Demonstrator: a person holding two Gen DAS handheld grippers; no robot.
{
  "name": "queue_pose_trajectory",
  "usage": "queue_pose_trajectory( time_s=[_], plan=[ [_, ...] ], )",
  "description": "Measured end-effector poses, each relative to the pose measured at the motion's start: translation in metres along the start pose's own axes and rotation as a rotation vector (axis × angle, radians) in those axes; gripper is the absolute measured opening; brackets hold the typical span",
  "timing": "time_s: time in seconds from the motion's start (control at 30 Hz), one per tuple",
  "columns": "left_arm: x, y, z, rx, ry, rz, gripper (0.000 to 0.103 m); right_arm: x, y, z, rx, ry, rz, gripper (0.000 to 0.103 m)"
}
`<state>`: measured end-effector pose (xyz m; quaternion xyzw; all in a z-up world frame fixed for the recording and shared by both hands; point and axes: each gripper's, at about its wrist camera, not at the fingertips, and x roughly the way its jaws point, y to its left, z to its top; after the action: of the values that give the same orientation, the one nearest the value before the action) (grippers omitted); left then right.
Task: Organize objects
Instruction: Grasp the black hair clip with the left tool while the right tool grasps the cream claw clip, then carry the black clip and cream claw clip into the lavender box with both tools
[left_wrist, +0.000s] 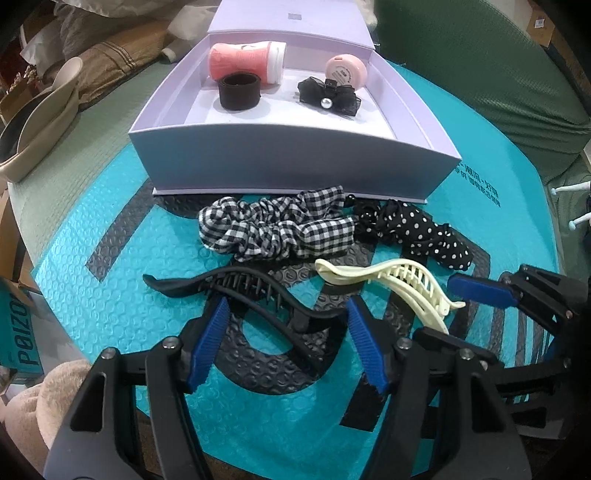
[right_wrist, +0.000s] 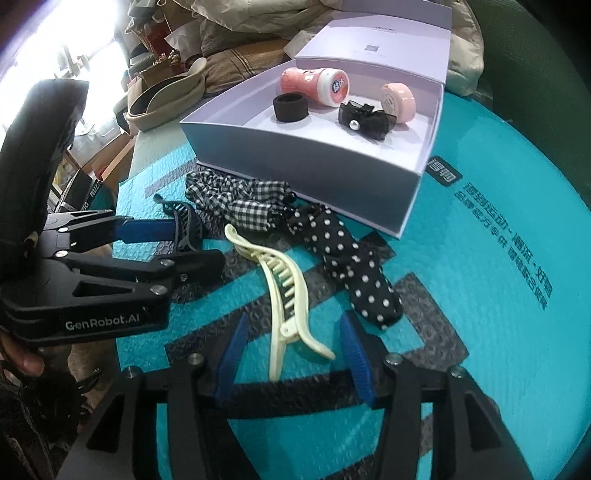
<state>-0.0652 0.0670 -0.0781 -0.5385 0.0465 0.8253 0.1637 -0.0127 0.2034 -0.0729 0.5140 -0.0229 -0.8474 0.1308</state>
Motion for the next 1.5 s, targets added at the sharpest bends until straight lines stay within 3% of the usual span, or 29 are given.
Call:
queue_pose_trajectory(
  time_s=[0.1, 0.27, 0.33, 0.4, 0.93, 1.5],
  plan=[
    [-0.002, 0.005, 0.000, -0.009, -0.007, -0.005, 0.045, 0.003, 0.003, 0.002, -0.002, 0.003, 0.009, 0.053],
    [-0.005, 0.011, -0.004, -0.015, -0.006, -0.022, 0.038, 0.007, 0.009, 0.004, -0.022, 0.005, -0.021, 0.051],
    [-0.007, 0.010, -0.006, -0.007, -0.007, -0.025, 0.036, 0.007, 0.011, 0.004, -0.027, 0.003, -0.036, 0.031],
    [-0.009, 0.011, -0.009, 0.000, -0.006, -0.033, 0.035, 0.007, 0.012, 0.004, -0.029, 0.001, -0.023, 0.021],
    [-0.034, 0.020, -0.022, -0.002, -0.009, -0.076, 0.034, -0.002, 0.040, 0.004, -0.044, 0.005, 0.021, 0.020],
    [-0.072, 0.040, -0.026, -0.025, -0.085, -0.091, 0.034, -0.022, 0.065, 0.019, -0.072, -0.042, 0.029, 0.020]
  ],
)
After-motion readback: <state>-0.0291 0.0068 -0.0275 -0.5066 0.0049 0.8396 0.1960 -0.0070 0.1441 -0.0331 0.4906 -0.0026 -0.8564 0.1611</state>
